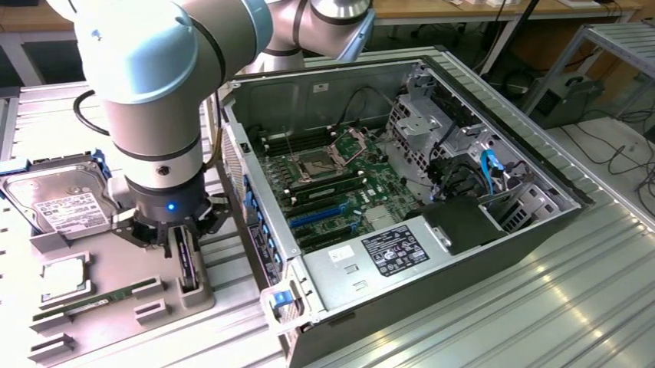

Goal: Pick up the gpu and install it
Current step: 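Pick up the gpu and move the gpu toward the slot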

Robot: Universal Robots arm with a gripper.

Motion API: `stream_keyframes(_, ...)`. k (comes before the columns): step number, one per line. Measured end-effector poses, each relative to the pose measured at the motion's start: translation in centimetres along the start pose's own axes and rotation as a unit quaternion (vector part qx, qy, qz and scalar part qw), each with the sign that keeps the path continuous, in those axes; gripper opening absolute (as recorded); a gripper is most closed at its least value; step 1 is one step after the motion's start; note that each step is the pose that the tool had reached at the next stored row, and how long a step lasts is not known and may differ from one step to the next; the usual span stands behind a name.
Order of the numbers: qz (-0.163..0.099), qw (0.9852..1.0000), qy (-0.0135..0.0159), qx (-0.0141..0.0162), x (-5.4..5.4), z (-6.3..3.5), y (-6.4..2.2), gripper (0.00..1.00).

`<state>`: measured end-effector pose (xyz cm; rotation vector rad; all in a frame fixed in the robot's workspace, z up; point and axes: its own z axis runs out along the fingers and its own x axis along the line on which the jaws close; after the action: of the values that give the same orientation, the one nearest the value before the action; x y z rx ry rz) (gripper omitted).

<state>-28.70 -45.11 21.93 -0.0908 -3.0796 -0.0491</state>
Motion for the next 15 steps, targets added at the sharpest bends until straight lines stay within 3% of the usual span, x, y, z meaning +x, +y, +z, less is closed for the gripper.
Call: stream_keyframes(15, 0.000, 1.0000, 0.0000, 0.0001, 0.03, -0.49, 0.01, 0.42)
